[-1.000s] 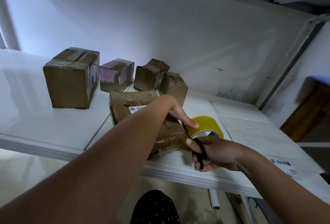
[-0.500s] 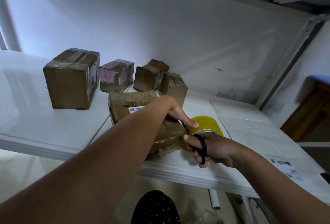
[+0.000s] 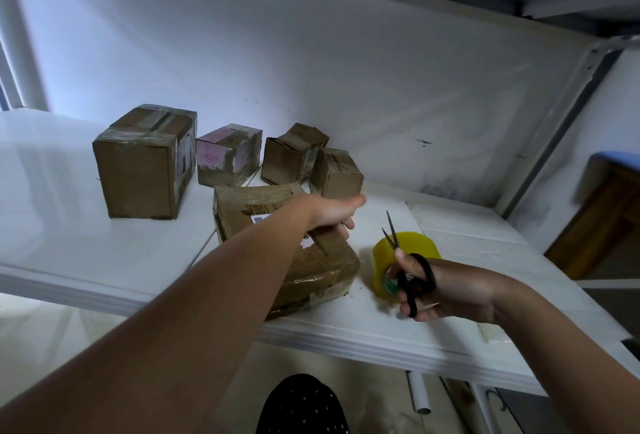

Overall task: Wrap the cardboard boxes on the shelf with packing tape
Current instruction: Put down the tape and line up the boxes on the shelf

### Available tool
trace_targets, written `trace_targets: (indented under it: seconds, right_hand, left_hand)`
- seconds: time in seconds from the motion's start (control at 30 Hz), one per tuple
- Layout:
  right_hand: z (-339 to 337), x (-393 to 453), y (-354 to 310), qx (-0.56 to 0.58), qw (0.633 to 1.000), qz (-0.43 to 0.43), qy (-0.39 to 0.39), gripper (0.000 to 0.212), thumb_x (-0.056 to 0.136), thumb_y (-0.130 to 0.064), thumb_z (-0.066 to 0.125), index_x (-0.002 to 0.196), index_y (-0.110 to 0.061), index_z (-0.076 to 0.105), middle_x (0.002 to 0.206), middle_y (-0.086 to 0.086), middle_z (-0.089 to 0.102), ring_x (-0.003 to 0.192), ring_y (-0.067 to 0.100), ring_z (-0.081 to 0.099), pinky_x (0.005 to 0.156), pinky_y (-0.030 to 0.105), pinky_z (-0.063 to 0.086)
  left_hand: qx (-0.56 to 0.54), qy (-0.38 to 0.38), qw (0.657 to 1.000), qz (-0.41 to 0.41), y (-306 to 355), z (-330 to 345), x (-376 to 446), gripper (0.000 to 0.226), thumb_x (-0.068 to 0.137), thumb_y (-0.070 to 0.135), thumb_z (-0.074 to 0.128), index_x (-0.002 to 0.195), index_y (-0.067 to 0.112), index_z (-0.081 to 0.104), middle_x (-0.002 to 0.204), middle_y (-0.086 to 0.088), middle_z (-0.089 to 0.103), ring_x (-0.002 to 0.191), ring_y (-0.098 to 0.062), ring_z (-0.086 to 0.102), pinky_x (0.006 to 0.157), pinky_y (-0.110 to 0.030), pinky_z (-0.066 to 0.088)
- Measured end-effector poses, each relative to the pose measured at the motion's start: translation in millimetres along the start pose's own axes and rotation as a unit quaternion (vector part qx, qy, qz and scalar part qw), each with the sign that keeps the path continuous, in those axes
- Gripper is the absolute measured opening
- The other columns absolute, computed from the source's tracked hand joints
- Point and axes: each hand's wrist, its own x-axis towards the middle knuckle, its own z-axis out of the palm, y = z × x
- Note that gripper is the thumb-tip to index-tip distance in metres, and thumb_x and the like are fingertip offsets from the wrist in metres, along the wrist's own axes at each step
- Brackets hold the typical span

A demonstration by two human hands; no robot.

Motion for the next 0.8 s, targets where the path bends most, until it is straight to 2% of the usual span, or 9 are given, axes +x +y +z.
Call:
trace_targets:
  seconds: [0.07,0.1,0.17,0.23,0.43,0.57,0.67,0.73,0.8]
  right_hand:
    - [-6.2,-5.5,-0.8,0.005,1.0,-0.004,-0.001,0.072,0.062,-0.072,0.051,0.106,-0.015,0.056,0.074,0.0,0.064,0.076,0.017,0.066,0.077,0.031,0.052]
    - [-9.3,-6.9,-1.5,0.009,1.0,-0.004,0.0,0.071,0.063,-0.071,0.051,0.105,-0.014,0.057,0.074,0.001,0.064,0.074,0.017,0.066,0.079,0.032,0.051]
    - [-14.5,-10.7,-2.3,0.017,1.0,-0.003,0.001,0.068,0.064,-0.069,0.051,0.102,-0.014,0.057,0.073,0.002,0.064,0.072,0.017,0.065,0.081,0.034,0.051]
    - [-18.1,-13.9,-2.8,0.016,1.0,-0.002,0.0,0.064,0.067,-0.068,0.05,0.101,-0.014,0.058,0.073,0.003,0.064,0.071,0.017,0.065,0.082,0.035,0.05]
    - [-24.5,-21.1,-0.6,0.036,0.999,-0.035,-0.012,0.07,0.066,-0.067,0.052,0.107,-0.012,0.059,0.077,0.004,0.063,0.073,0.018,0.063,0.072,0.03,0.052]
    - [-34.4,-22.7,-4.6,0.076,0.993,-0.092,0.017,0.065,0.071,-0.064,0.054,0.112,-0.014,0.058,0.078,0.003,0.064,0.075,0.017,0.064,0.072,0.031,0.055]
    - [-51.0,-15.5,-4.3,0.099,0.98,-0.085,0.15,0.054,0.073,-0.061,0.059,0.107,-0.018,0.059,0.083,0.005,0.065,0.075,0.019,0.064,0.071,0.033,0.052]
    - [-63.1,-6.2,8.5,0.025,0.966,-0.02,0.257,0.041,0.086,-0.052,0.058,0.098,-0.012,0.059,0.083,0.007,0.063,0.072,0.02,0.06,0.065,0.028,0.047]
    - [-72.2,5.2,29.6,-0.112,0.947,0.058,0.296,0.038,0.091,-0.044,0.058,0.096,-0.007,0.056,0.075,0.009,0.056,0.062,0.019,0.051,0.056,0.023,0.037]
  left_hand:
    - [0.075,-0.001,0.997,-0.001,-0.8,4.1,-2.6,0.046,0.093,0.056,0.036,0.113,0.02,0.056,0.122,-0.004,0.055,0.105,-0.02,0.056,0.081,-0.031,0.043]
    - [0.134,0.009,0.991,-0.005,-1.2,8.3,-2.3,0.043,0.091,0.053,0.042,0.114,0.02,0.056,0.124,-0.007,0.052,0.104,-0.022,0.054,0.079,-0.032,0.044]
    - [0.26,0.048,0.964,-0.018,-1.9,19.4,-0.8,0.058,0.085,0.058,0.046,0.131,0.022,0.052,0.139,-0.009,0.041,0.126,-0.027,0.04,0.097,-0.044,0.04]
    - [0.326,0.086,0.941,-0.027,-0.6,30.0,0.4,0.068,0.082,0.06,0.047,0.139,0.023,0.044,0.151,-0.008,0.027,0.143,-0.026,0.013,0.106,-0.056,0.02]
    - [0.312,0.108,0.943,-0.035,4.6,40.8,-1.5,0.062,0.089,0.041,0.043,0.146,0.019,0.029,0.156,-0.01,0.014,0.145,-0.025,-0.005,0.108,-0.056,0.009]
    - [0.299,0.152,0.937,0.098,-3.4,51.2,-1.1,0.044,0.099,0.046,0.028,0.137,0.032,0.046,0.145,-0.001,0.043,0.14,-0.022,0.023,0.111,-0.057,0.003]
    - [0.251,0.163,0.942,0.153,-12.2,51.7,-3.5,0.046,0.102,0.039,0.015,0.128,0.033,0.051,0.13,0.005,0.056,0.133,-0.016,0.034,0.113,-0.056,-0.007]
    - [0.214,0.162,0.95,0.163,-14.9,51.6,-4.1,0.048,0.102,0.034,0.011,0.126,0.033,0.052,0.124,0.005,0.06,0.131,-0.014,0.036,0.114,-0.054,-0.01]
    - [0.194,0.165,0.952,0.167,-15.3,52.6,-4.6,0.047,0.101,0.031,0.012,0.124,0.033,0.053,0.12,0.004,0.061,0.129,-0.013,0.037,0.114,-0.053,-0.011]
